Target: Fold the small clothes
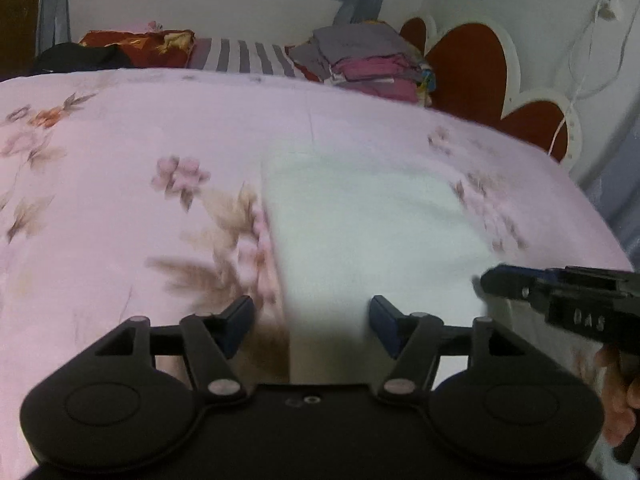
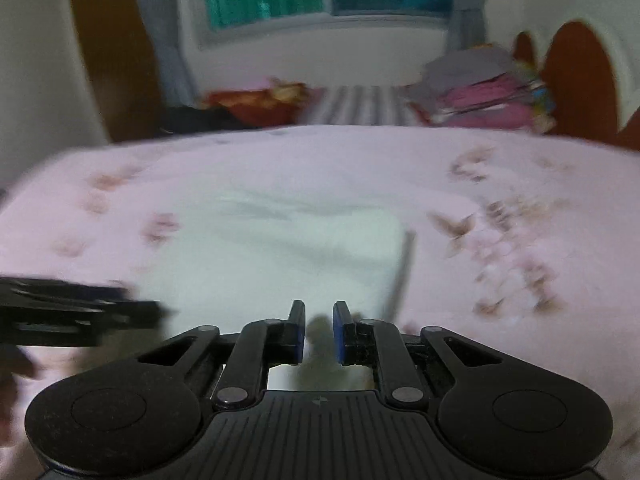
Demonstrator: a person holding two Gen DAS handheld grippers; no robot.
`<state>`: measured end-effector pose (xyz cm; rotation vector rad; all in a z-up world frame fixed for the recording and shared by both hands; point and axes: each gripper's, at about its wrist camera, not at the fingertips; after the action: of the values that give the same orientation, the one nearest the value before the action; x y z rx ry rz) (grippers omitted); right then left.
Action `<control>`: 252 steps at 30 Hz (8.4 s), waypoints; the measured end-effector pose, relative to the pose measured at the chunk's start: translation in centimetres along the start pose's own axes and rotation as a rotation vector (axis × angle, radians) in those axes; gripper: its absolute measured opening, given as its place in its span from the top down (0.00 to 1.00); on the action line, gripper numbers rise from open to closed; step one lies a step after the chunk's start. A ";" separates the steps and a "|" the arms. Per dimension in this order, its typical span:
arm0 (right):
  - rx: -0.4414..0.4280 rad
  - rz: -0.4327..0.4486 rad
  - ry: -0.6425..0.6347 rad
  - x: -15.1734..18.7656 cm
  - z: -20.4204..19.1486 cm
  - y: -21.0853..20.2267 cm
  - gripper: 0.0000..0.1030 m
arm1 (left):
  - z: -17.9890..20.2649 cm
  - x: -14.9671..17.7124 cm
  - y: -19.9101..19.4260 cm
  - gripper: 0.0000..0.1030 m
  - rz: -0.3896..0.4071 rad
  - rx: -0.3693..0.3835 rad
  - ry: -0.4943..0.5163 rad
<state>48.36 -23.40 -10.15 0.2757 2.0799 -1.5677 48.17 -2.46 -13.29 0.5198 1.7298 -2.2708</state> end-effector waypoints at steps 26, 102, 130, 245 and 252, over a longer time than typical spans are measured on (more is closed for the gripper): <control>-0.553 -0.191 0.519 -0.6 11.8 5.5 0.51 | -4.4 -2.9 3.4 0.36 -0.064 0.280 -0.301; 0.007 -0.120 -0.201 -6.0 -33.2 15.6 0.71 | -29.2 -1.1 -7.4 0.82 0.043 0.100 0.073; -0.001 -0.129 -0.239 2.1 -33.4 9.0 0.71 | -25.2 10.9 -12.7 0.87 0.070 -0.031 0.024; 0.125 0.218 -0.041 27.4 -38.9 -22.3 0.00 | -6.0 35.9 -34.8 0.01 0.443 -0.270 0.013; 0.125 0.218 -0.043 27.3 -38.7 -22.3 0.00 | -5.7 35.9 -34.8 0.01 0.447 -0.280 0.016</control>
<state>4.39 2.17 2.06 0.4919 1.8532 -1.5578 2.56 13.35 0.86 0.7726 1.6945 -1.6944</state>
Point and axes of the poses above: each gripper's, at about its wrist camera, not at the fingertips, and y roughly the way its jaws point, z to its right, x to its underside, and after that the axes turned 15 degrees about -z, right-handed
